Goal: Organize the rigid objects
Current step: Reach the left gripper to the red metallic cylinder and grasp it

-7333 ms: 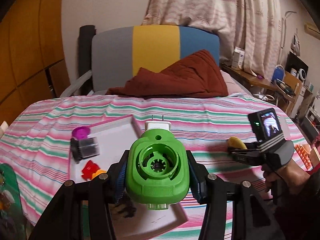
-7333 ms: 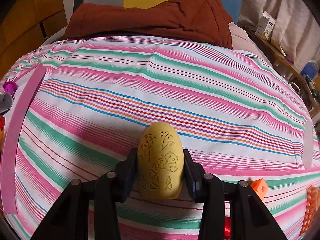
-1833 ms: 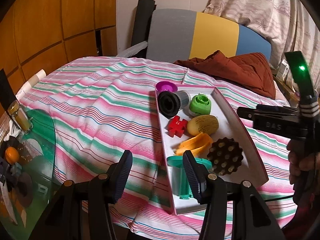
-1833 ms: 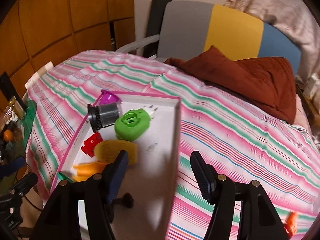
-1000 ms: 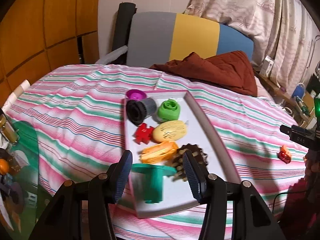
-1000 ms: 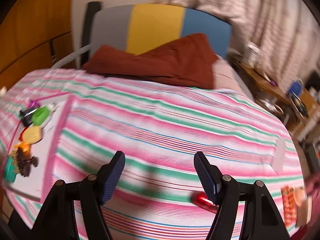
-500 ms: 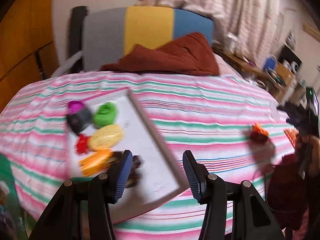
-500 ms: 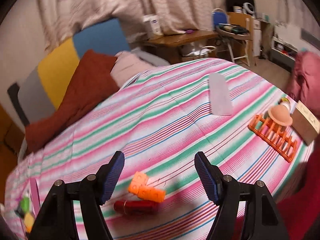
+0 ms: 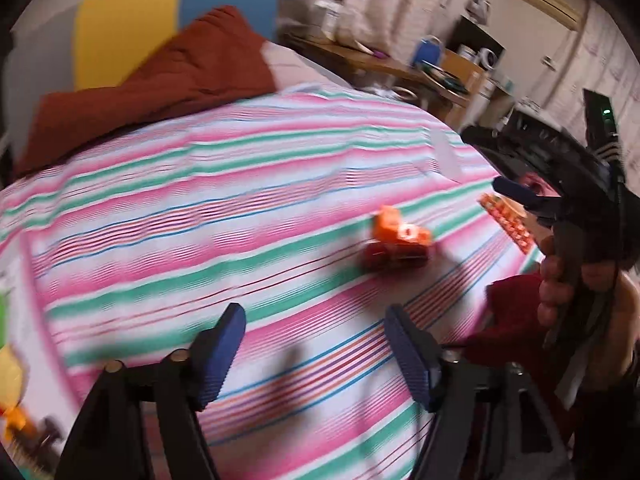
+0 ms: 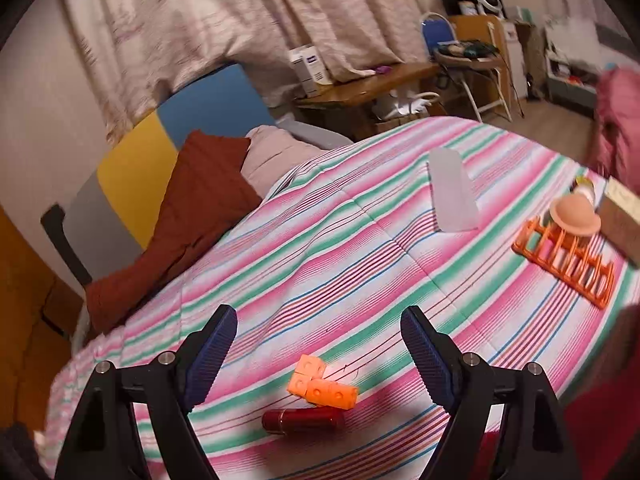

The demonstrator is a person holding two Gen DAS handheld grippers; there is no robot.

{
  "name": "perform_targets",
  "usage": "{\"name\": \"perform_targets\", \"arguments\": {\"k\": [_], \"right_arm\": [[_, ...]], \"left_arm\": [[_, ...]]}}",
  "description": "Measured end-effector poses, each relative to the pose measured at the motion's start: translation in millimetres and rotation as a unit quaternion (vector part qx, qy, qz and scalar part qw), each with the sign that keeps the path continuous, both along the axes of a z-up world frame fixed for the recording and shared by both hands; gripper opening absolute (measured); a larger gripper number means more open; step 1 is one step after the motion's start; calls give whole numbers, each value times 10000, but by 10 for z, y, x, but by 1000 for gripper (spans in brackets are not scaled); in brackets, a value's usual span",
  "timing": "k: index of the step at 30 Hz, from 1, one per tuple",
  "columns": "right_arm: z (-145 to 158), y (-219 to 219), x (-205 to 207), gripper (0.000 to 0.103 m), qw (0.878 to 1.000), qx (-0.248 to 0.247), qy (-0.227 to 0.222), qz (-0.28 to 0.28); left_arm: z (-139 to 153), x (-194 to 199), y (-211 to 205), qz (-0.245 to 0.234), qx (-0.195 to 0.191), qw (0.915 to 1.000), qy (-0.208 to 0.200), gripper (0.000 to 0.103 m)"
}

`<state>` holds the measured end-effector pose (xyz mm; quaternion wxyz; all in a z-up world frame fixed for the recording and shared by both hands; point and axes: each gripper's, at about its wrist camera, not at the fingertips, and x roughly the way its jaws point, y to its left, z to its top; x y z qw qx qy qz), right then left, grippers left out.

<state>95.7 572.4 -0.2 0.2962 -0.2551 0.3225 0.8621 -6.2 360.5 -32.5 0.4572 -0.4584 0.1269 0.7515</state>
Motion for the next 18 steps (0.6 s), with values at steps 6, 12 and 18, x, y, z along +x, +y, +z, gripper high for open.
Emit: {"name": "perform_targets", "arguments": {"k": [6,12,18], "right_arm": [[32,86,134,85,9992,-96,326,-222],[17,179,196,85,9978,-276,486,-365],[11,194,168,85,9978,-320,506,-275]], "left_arm": [[-213,13,627,-189,-95,9984,-520,76],[-345,155,1072,-374,-327,9979,-425,83],[-483,233,1303,-310,-532,9977,-265,84]]}}
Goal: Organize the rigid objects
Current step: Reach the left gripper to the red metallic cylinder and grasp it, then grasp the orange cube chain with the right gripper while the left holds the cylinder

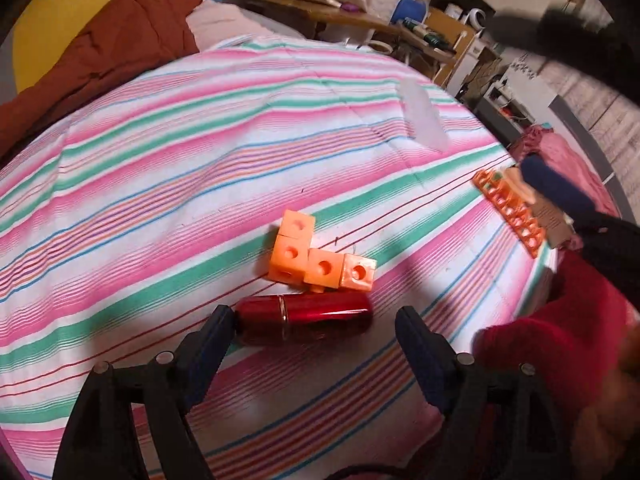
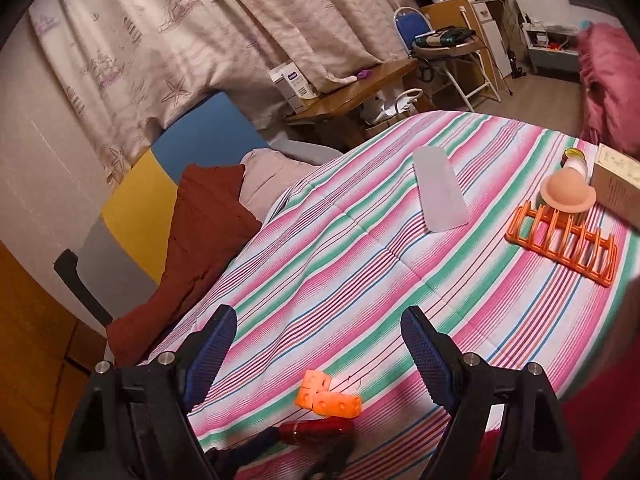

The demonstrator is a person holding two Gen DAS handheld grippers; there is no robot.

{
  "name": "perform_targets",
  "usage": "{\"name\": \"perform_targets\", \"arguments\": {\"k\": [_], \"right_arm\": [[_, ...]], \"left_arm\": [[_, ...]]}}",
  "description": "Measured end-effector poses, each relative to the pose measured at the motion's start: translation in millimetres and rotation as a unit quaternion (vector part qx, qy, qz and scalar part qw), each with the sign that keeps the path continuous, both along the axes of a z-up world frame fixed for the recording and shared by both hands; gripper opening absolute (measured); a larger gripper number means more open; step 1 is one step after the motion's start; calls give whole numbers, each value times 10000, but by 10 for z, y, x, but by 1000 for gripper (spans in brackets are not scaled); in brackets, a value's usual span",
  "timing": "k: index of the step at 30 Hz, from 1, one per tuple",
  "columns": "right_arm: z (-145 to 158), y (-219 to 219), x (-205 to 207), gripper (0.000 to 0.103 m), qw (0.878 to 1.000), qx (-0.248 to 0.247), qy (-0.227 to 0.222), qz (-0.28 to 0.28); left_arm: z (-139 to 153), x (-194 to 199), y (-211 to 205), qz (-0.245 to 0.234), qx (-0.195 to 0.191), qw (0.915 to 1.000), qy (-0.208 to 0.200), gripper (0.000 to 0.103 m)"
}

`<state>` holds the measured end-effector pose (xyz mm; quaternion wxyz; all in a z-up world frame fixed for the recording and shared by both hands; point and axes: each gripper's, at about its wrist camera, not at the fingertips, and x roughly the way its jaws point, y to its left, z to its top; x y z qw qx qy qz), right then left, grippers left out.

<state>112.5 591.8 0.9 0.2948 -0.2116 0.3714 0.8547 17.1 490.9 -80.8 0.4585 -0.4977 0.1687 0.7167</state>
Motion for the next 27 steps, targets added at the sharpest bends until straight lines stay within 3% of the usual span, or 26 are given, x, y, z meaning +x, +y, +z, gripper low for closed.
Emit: {"name": "perform_targets", "arguments": {"k": [3,8,14,20,27], "right_arm": [[-24,0,-30,85,10000,-45,-42,66],[-95,13,-110,85,9993,-185,-179,270],[-287,-138,-451,85,9904,-247,-1051,862],[-454,-190,-550,85,9829,-375,-1541,939],[-735,-232,-762,85,9677,-787,-2198,955]], "left_arm": [[-89,-88,-24,256,-33,9996,-84,77],[-83,-152,-348,353,3,9993,139,77],[-78,-181,-1070,612,21,9960,643,77],[-58,-158,-1698,972,236,9911,874,77],[-70,-94,-1895,1009,415,9886,1037,77]]}}
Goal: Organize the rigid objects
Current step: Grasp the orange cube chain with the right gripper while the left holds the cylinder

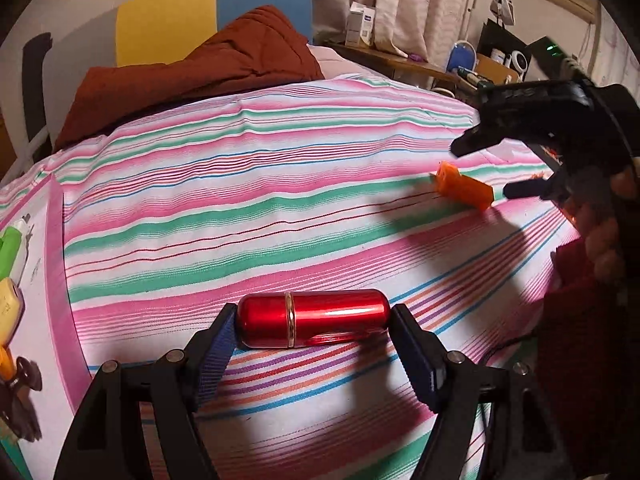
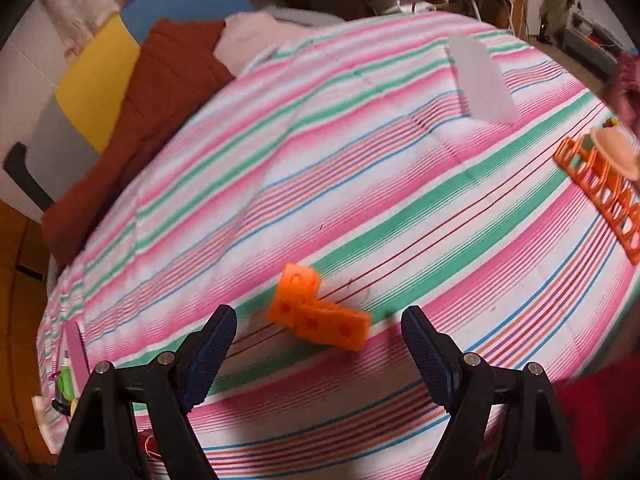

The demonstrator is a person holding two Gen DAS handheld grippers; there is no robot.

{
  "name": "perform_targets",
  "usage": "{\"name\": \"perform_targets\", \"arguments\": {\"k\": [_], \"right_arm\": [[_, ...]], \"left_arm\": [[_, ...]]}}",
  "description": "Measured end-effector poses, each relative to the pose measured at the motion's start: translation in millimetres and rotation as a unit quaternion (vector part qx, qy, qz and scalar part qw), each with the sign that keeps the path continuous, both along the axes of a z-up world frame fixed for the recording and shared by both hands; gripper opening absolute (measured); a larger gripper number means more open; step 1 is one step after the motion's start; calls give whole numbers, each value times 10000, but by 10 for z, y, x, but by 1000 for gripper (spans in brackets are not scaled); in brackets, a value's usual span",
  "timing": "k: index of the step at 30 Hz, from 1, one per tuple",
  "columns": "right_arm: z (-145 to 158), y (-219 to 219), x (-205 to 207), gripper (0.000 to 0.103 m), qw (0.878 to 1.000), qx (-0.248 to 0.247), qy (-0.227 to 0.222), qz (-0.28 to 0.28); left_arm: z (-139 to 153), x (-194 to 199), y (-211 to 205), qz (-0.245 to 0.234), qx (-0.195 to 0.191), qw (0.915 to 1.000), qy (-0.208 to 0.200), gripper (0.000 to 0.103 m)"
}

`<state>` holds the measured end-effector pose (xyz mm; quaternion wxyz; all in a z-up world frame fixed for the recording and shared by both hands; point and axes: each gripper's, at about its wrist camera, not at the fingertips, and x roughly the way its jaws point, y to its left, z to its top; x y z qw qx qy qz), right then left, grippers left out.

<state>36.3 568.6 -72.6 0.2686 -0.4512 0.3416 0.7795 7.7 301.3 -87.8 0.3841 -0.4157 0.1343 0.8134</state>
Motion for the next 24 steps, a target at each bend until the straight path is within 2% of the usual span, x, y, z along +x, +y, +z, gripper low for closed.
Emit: {"name": "perform_targets", "arguments": {"k": [6,8,9,10,13,15,17,20,24], "right_arm": [[-168,-79,-229,85,9984,372,-429,-18],[-236,-109,-273,76,9975,370,-571,191],[-243,-126,-279,63,9963,493,-661,232],[-237,-143,-275,63,9947,663,-750,229],[-240,-197,-278,63,9939,720,-733,397],[-207,-286,-342,63,9939,670,-606,635],[-173,-424,-476,63,9900,710,-472,1123],[-222,-589,-574,63,9804,948,-713,1572],[-238,-620,-550,63,9767,1059,-797,1687]], "left_arm": [[-15,7,-38,70,101,9999,4,77],[-23,7,-35,108,139,9998,21,77],[-37,21,-6,119,146,9998,34,77],[-42,27,2,121,144,9998,61,77],[-45,33,-1,111,137,9998,97,77],[-53,37,15,97,139,9998,129,77],[-44,51,17,111,112,9997,162,77],[-44,76,27,137,79,9997,202,77],[-9,79,12,238,44,9996,122,76]]}}
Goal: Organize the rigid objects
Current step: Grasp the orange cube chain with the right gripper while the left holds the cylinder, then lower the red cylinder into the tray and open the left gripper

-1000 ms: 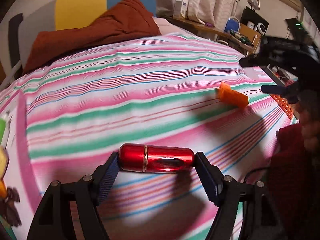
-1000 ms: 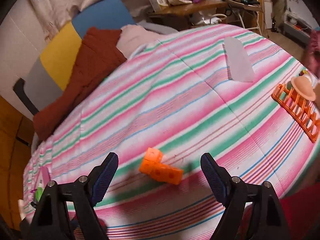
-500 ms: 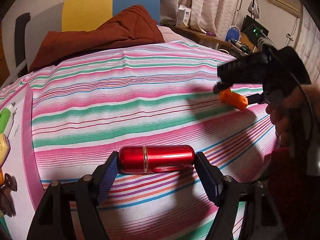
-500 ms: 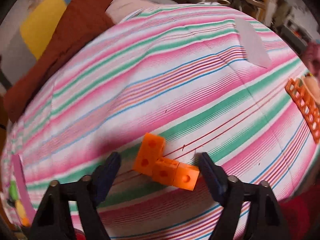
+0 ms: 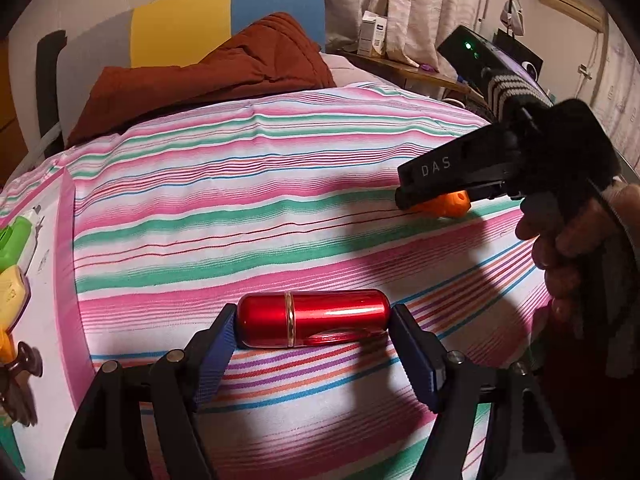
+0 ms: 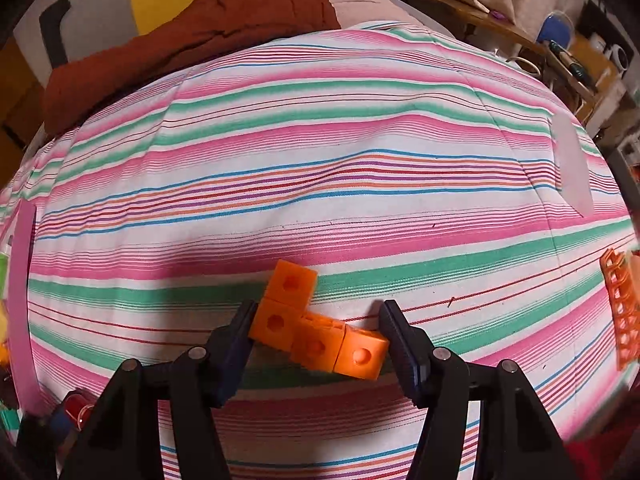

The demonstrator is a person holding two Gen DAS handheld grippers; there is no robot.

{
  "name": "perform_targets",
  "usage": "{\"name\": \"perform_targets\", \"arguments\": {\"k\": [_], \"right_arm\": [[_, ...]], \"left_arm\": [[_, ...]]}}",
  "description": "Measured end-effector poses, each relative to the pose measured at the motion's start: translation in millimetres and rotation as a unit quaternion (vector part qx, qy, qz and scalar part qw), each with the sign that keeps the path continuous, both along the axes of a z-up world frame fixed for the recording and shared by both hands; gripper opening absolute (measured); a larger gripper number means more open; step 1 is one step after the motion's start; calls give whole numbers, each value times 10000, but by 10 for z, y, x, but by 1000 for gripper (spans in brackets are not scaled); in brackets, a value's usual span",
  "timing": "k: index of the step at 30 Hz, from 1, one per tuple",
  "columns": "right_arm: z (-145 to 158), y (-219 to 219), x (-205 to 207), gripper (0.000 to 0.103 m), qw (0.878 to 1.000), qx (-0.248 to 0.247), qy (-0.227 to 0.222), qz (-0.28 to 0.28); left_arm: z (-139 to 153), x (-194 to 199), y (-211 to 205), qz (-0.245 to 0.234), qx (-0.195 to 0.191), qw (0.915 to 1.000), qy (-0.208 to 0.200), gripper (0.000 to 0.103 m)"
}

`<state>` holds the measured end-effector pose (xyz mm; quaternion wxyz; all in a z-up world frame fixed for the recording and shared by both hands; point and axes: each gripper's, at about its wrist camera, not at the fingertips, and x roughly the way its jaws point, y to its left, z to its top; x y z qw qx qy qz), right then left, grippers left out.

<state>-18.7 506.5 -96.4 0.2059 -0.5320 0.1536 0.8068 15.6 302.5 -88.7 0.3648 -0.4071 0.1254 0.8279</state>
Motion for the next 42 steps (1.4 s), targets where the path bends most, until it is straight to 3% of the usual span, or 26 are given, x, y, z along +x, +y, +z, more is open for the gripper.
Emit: {"name": "perform_targets", "arguments": {"k": [12,25,42], "right_arm": [[37,40,216,63,9999,90,29,69],[22,103,186,64,9998,158,-15,157],[41,-138,168,62,9975,611,-28,344]], "left_arm": [[338,62,-140,100,206,9994,278,76],[767,25,-628,533,423,9966,471,76],[898,-236,-1549,1590,365,9848,595,76]]}}
